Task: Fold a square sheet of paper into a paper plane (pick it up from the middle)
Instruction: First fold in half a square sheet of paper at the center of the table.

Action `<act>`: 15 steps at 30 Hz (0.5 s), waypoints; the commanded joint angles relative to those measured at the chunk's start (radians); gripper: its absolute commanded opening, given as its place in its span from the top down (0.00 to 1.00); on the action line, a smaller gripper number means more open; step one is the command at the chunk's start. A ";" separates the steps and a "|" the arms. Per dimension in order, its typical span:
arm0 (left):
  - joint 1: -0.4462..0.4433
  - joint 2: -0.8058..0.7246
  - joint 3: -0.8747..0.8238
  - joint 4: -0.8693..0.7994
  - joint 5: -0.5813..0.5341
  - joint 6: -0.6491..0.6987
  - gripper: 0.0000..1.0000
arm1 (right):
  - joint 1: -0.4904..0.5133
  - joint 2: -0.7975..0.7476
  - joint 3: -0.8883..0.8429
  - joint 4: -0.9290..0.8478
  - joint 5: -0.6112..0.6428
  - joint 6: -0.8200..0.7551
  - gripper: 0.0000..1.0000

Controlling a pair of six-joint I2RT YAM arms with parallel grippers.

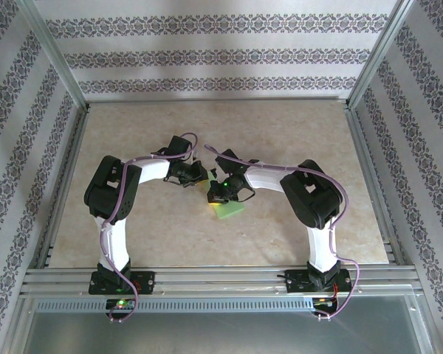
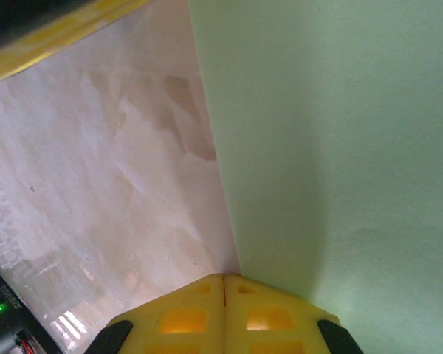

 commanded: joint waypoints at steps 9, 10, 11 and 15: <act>0.008 0.065 -0.017 -0.090 -0.116 0.012 0.88 | 0.021 -0.160 -0.227 -0.062 -0.076 -0.067 0.97; 0.007 0.065 -0.016 -0.091 -0.111 0.016 0.88 | 0.023 -0.171 -0.243 -0.063 -0.074 -0.067 0.97; 0.007 0.064 -0.011 -0.091 -0.097 0.022 0.87 | 0.024 -0.183 -0.257 -0.067 -0.069 -0.067 0.97; 0.006 0.041 0.012 -0.101 -0.055 0.050 0.87 | 0.017 -0.241 -0.250 -0.068 -0.058 -0.078 0.97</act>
